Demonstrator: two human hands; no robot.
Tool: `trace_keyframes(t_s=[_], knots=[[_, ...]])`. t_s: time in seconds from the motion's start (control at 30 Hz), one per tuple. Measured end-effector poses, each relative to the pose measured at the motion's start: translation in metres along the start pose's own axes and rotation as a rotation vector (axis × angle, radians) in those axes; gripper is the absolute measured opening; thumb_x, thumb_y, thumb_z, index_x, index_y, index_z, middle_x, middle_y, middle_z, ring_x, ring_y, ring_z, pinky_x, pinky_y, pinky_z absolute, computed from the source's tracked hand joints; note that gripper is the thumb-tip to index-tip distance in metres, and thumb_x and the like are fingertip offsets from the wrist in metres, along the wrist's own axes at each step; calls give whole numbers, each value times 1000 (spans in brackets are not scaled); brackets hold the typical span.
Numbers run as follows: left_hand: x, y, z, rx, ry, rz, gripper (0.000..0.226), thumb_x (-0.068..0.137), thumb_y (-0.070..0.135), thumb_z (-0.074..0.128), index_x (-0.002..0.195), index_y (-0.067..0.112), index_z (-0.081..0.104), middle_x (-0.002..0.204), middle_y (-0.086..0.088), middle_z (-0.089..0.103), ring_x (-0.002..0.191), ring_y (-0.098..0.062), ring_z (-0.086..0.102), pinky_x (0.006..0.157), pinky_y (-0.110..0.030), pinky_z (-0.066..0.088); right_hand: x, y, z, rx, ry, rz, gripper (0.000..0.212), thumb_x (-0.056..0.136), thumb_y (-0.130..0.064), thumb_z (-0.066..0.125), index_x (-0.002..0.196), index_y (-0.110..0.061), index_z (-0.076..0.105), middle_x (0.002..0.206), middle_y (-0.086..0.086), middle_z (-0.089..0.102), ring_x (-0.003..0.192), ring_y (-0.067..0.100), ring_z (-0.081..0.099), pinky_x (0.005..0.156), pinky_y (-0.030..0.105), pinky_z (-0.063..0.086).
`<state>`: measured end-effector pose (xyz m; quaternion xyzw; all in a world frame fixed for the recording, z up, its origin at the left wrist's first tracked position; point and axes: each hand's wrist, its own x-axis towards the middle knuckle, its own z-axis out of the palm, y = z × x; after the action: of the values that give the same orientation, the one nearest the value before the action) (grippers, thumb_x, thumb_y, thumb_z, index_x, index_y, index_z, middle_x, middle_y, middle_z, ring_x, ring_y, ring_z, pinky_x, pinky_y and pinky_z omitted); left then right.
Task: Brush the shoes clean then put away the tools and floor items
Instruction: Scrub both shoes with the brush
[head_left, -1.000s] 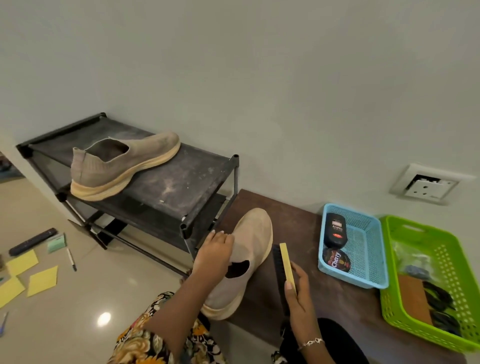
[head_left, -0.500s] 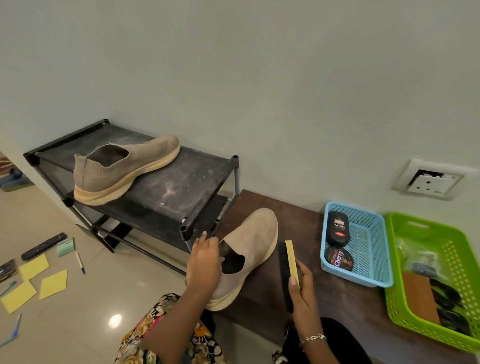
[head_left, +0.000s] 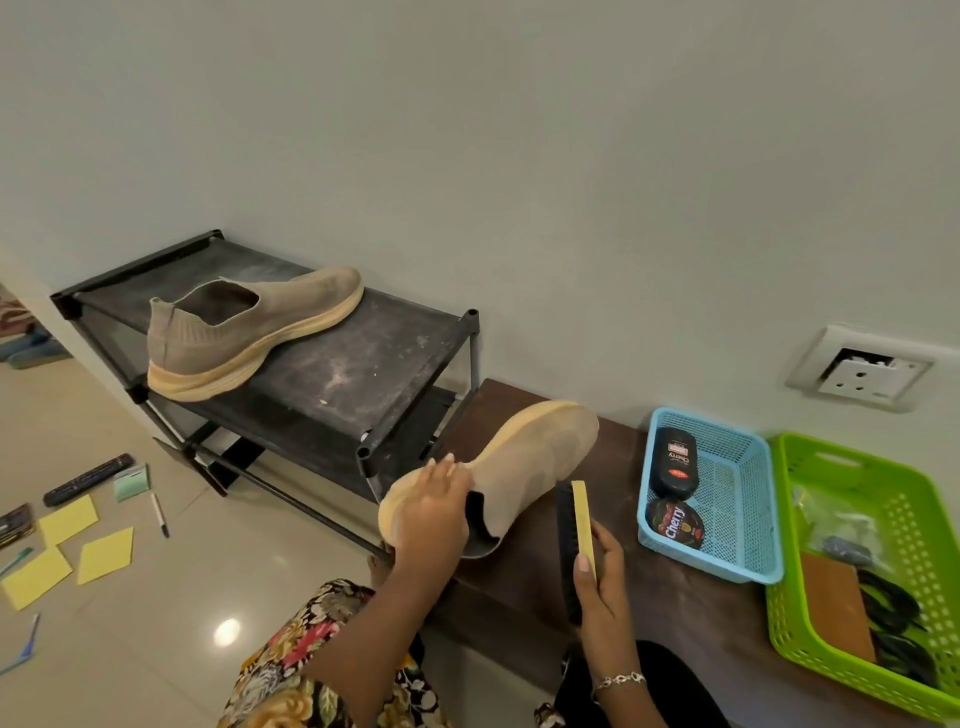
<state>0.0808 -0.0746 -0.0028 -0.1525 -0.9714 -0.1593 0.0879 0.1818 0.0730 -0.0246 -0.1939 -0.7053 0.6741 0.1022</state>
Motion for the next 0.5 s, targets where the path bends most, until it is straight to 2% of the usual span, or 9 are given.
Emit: trace_keyframes(t_s=[0.07,0.13,0.2,0.27,0.33,0.4,0.43,0.5], knots=[[-17,4,12,43,18,120,63,36,12,92,95,13,71,108,-9,69,103,-24,65,94,-28,40,0,1,0,0,2,-13,34,96,-9,40,124,-28,36,113,-24,44,100,-12,45,85,11,37],[-30,10,16,62,-23,128,62,28,13,93,87,15,72,101,-8,71,99,-25,67,91,-36,43,0,4,0,-25,14,-29,34,96,-10,41,125,-28,36,116,-22,45,104,-9,45,92,18,37],[-35,8,19,36,-51,44,63,32,9,92,92,13,71,109,-11,68,106,-29,63,103,-38,33,0,6,1,-35,11,-53,33,95,-18,46,126,-27,36,119,-22,45,108,-7,45,97,25,34],[-37,-2,22,7,-96,-43,71,40,3,87,107,10,66,123,-15,61,117,-34,55,109,-42,26,1,9,1,-46,8,-79,34,94,-22,45,126,-28,35,124,-14,47,112,-1,46,98,25,33],[-39,-9,19,-50,-131,-79,71,64,2,74,131,9,50,145,-14,38,137,-34,29,113,-43,9,2,8,1,-105,12,-89,35,97,-17,43,128,-30,32,130,-8,44,118,9,43,97,25,32],[-37,-14,22,-91,-93,-53,68,82,3,53,144,13,27,155,-6,10,144,-27,-1,113,-34,-12,3,8,2,-296,-3,-162,36,97,-31,40,130,-38,28,129,-10,41,114,9,43,92,26,35],[-36,-17,24,-121,-55,-36,67,84,2,48,145,14,24,156,-4,6,144,-24,-5,112,-31,-16,3,6,4,-456,-41,-223,41,93,-43,36,131,-42,24,124,-12,41,106,8,46,85,25,38],[-30,-21,28,-209,27,-29,64,79,-3,48,141,11,34,154,-8,17,143,-23,0,113,-29,-14,-1,-1,18,-778,-140,-321,53,84,-53,28,136,-46,19,109,-11,41,87,8,49,65,17,39]])
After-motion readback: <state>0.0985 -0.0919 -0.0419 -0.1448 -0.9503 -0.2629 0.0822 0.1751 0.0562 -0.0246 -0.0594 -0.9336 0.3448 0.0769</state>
